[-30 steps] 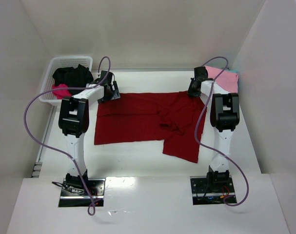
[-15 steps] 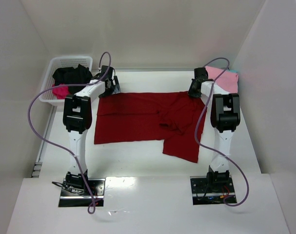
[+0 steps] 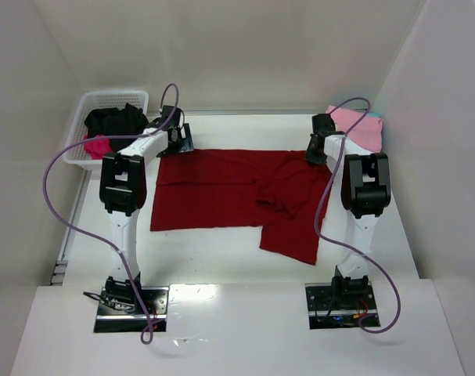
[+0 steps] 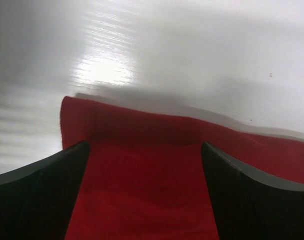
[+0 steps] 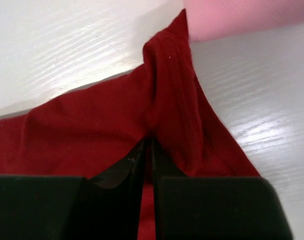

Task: Fold and stack the t-shirts
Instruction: Fold the flattened tshirt in 1/3 of the way

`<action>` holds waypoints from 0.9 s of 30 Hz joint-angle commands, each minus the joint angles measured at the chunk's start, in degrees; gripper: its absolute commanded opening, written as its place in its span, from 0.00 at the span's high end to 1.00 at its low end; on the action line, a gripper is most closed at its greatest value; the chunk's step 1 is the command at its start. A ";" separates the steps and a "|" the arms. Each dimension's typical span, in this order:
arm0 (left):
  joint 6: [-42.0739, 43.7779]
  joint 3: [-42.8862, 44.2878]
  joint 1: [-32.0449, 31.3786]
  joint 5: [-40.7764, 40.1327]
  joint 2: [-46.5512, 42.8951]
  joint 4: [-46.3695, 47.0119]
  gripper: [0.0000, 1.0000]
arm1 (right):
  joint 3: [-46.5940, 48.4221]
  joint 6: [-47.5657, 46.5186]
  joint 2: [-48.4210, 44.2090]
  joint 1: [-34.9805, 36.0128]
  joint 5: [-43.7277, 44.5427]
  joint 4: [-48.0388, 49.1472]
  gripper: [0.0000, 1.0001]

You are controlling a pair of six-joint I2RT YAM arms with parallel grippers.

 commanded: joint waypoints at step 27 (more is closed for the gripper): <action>2.92 -17.80 -6.14 8.49 -15.47 0.47 0.01 | 9.24 -2.84 3.35 0.40 -1.37 4.10 0.72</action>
